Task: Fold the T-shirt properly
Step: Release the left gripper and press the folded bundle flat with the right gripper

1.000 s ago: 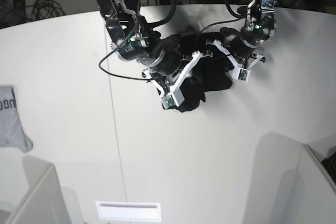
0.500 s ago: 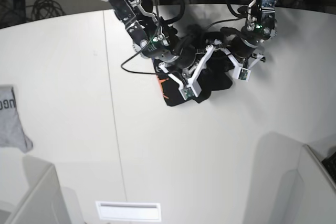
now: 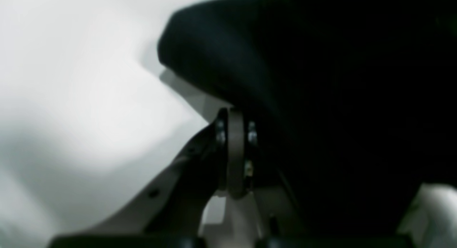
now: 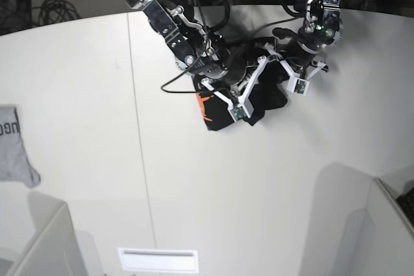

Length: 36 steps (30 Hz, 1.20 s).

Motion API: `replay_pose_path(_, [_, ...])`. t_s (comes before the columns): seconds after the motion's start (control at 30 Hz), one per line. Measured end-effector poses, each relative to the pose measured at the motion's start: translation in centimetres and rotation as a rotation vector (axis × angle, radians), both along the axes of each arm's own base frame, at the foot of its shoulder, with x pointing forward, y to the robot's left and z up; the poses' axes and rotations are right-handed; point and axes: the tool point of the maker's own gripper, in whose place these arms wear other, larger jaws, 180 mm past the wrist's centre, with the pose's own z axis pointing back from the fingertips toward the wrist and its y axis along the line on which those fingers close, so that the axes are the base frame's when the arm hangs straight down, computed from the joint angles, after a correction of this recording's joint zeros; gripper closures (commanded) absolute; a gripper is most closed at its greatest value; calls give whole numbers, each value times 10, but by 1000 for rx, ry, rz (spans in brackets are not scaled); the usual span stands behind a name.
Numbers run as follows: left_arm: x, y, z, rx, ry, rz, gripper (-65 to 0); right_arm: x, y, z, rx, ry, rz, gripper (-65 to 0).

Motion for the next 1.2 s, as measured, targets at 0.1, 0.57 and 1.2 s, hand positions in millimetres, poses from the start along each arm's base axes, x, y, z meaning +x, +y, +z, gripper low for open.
replay_pose_path(0.1, [-1, 1, 0, 1, 2, -1, 0, 2, 1, 2, 5, -5, -1, 0])
replay_pose_path(0.57, [-18, 83, 4, 79, 20, 196, 0, 2, 1, 2, 8, -4, -3, -266])
replay_pose_path(1.2, [-59, 179, 37, 14, 36, 436, 0, -13, 56, 31, 10, -120, 217, -336])
